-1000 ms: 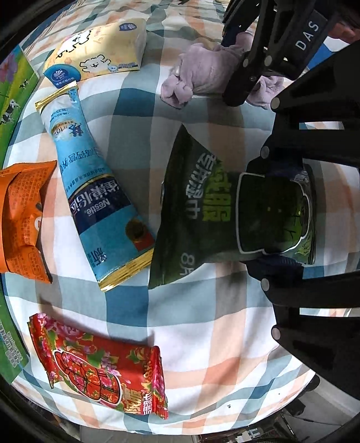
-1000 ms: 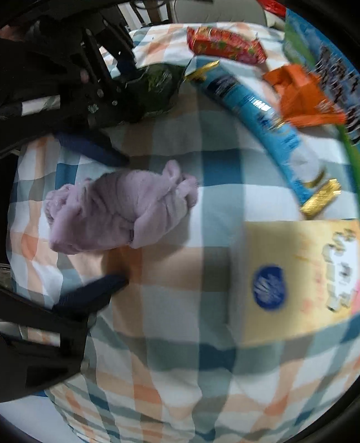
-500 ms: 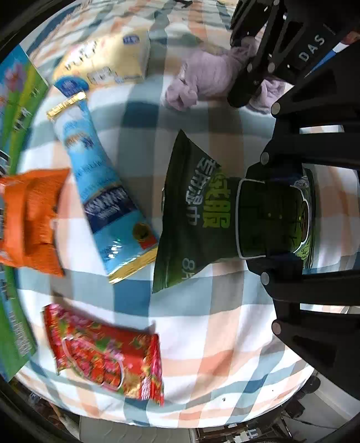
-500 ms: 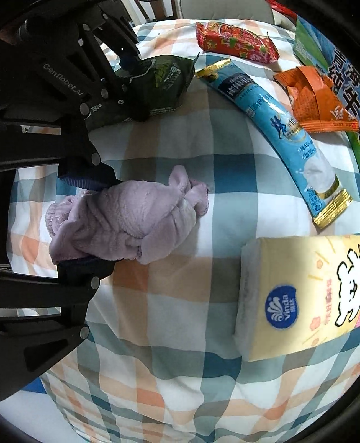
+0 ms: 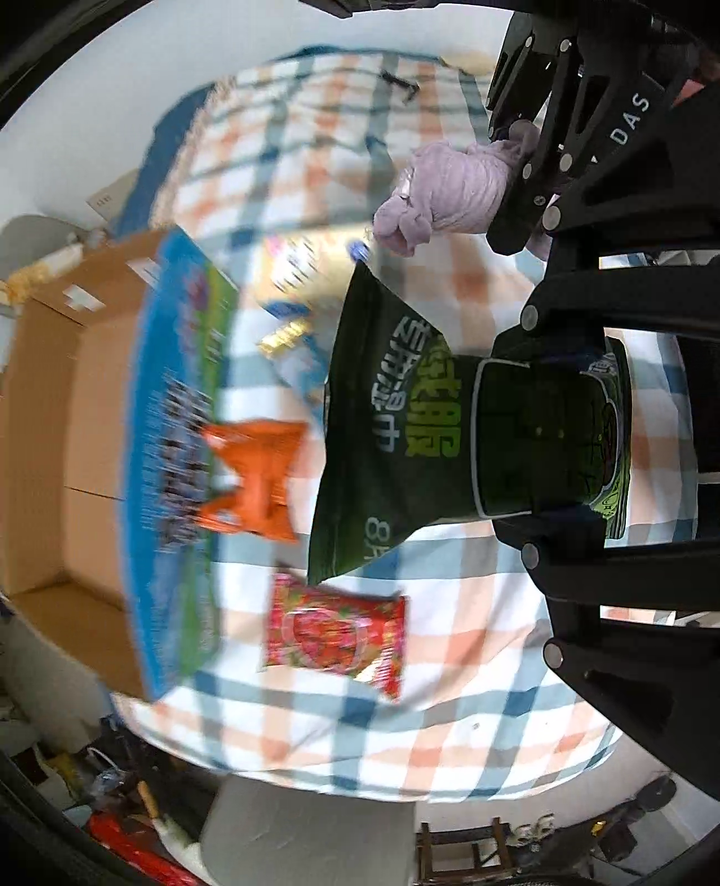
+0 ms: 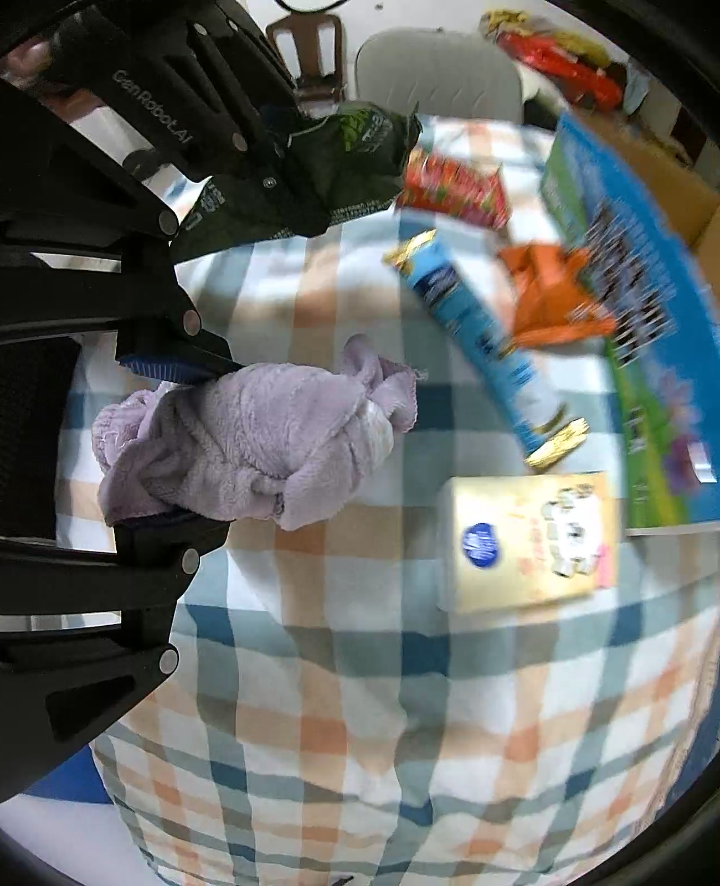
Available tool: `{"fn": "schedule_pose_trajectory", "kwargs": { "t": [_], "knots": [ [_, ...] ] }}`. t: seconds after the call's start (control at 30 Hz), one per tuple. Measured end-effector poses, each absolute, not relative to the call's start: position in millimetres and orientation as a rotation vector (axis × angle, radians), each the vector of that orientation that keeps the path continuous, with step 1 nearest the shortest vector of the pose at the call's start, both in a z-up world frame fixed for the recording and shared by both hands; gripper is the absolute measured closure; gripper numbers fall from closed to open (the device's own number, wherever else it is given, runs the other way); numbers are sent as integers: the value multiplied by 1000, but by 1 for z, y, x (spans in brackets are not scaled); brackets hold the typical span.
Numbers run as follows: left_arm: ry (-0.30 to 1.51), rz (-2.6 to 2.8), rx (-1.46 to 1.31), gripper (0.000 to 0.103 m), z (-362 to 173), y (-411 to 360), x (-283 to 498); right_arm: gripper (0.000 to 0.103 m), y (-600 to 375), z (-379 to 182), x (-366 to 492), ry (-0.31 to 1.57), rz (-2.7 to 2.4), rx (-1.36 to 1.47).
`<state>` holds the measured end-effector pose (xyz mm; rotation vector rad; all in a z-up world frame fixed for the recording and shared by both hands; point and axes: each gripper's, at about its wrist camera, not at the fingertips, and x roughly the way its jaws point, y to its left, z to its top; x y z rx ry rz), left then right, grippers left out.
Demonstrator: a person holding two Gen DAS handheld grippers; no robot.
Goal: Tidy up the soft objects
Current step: 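Carry both items into the box and open both tools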
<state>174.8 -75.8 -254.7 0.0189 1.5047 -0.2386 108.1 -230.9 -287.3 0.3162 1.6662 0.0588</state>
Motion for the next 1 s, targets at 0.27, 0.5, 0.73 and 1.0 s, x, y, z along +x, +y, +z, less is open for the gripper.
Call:
{"fn": "schedule_pose_trajectory", "kwargs": {
  "t": [0.27,0.5,0.73,1.0],
  "knots": [
    [1418,-301,48,71,-205,-97,236,65,-257,-202,143,1513,107,335],
    [1405,-319,93,71,-193,-105,330,65,-254,-183,232,1410,76,334],
    [1466,-309,65,71,-223,-119,420,65,-257,-198,335,1394,4,333],
    [1596,-364,2,71,-284,-133,479,65,-264,-260,426,1474,-43,331]
  ]
}}
